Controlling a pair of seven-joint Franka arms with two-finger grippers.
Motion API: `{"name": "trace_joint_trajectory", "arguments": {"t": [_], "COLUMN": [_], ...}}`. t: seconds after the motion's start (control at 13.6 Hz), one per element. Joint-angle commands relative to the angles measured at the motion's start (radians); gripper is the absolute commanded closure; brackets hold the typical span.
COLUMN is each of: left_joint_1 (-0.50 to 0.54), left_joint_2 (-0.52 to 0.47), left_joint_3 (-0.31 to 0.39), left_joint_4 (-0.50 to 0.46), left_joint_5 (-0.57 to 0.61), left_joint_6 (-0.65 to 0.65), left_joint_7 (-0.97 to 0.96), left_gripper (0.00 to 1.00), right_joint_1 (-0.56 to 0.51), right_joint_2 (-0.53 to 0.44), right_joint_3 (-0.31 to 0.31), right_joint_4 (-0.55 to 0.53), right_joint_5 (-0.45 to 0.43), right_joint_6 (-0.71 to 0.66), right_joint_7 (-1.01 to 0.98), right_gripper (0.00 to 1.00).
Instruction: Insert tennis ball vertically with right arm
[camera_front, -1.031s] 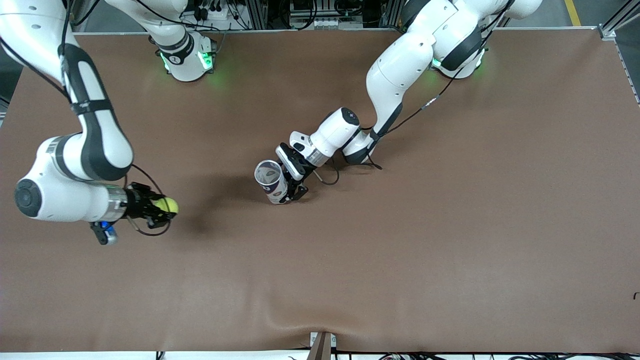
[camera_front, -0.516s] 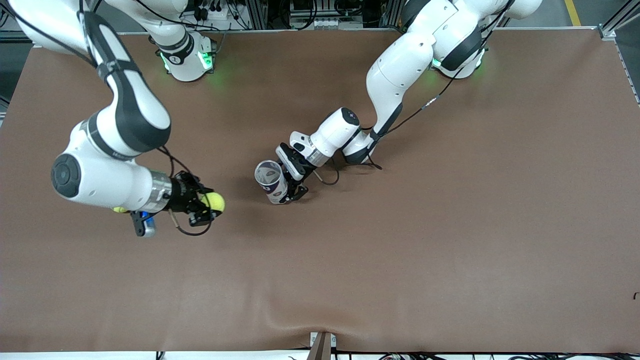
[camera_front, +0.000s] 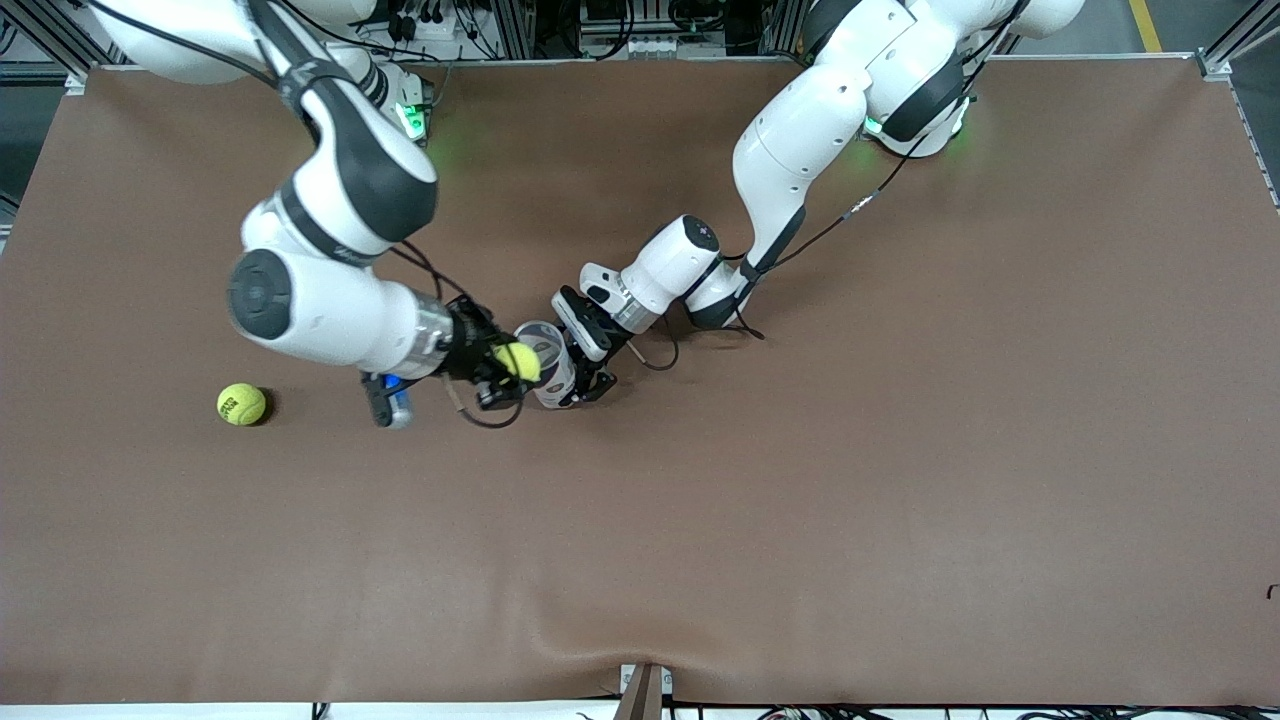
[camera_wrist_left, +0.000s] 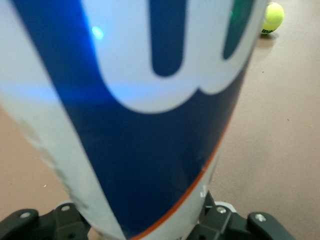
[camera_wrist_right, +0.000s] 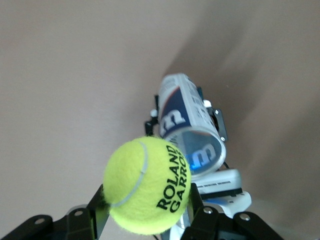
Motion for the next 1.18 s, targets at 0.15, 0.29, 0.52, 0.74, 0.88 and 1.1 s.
{"name": "trace_joint_trajectory", "arguments": {"t": [0.15, 0.29, 0.52, 0.74, 0.88, 1.1], "left_joint_1": [-0.006, -0.009, -0.008, -0.008, -0.008, -0.006], "left_joint_2": [0.007, 0.007, 0.007, 0.007, 0.007, 0.007], "left_joint_3": [0.001, 0.001, 0.001, 0.001, 0.001, 0.001], "left_joint_4": [0.008, 0.009, 0.009, 0.009, 0.009, 0.011], "left_joint_5": [-0.019, -0.019, -0.019, -0.019, -0.019, -0.019], "left_joint_6": [0.008, 0.008, 0.008, 0.008, 0.008, 0.008], "left_joint_7": [-0.001, -0.001, -0.001, -0.001, -0.001, -0.001], "left_gripper": [0.21, 0.21, 0.21, 0.21, 0.21, 0.21], "right_joint_1": [0.022, 0.023, 0.023, 0.020, 0.014, -0.018], "right_joint_2": [-0.021, -0.024, -0.030, -0.021, -0.021, -0.025], "right_joint_3": [0.013, 0.014, 0.019, 0.017, 0.017, 0.016], "right_joint_4": [-0.055, -0.059, -0.075, -0.076, -0.067, -0.029], "right_joint_5": [-0.016, -0.016, -0.016, -0.014, -0.014, -0.016], "right_joint_6": [-0.026, -0.043, -0.071, -0.065, -0.065, -0.072], "right_joint_7": [0.036, 0.038, 0.038, 0.087, 0.087, 0.079], "right_gripper": [0.94, 0.94, 0.63, 0.00, 0.00, 0.00]}}
